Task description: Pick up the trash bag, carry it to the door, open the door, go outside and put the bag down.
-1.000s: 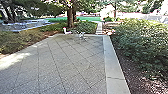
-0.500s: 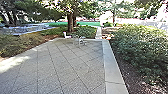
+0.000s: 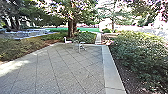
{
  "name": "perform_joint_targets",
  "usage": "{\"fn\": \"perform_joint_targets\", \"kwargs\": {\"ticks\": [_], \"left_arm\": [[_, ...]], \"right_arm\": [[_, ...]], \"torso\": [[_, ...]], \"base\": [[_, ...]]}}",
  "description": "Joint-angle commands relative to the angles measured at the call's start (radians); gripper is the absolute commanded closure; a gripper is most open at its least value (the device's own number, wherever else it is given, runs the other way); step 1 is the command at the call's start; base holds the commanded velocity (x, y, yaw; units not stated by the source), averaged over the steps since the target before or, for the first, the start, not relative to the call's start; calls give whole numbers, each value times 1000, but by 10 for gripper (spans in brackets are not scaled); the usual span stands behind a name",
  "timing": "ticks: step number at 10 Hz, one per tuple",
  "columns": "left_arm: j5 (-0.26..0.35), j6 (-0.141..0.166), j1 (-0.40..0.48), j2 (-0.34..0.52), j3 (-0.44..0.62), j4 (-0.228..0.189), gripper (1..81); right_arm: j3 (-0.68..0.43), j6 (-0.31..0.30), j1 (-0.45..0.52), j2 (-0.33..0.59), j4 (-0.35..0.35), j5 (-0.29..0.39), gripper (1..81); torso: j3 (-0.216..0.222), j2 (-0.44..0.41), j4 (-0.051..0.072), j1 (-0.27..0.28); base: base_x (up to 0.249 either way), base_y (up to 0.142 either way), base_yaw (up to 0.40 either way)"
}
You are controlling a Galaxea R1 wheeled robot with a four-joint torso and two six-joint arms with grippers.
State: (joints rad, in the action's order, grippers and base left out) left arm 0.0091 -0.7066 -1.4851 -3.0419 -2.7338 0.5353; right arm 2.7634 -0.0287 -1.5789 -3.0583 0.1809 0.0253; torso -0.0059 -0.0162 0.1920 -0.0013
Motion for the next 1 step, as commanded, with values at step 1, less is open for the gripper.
{"fn": "perform_joint_targets", "kwargs": {"ticks": [1], "left_arm": [[-75,-2,32,-29,-26,8,10]], "right_arm": [[-5,-5,33,-15,2,35,10]], "torso": [[0,0,0,1]], "base": [[0,0,0]]}}
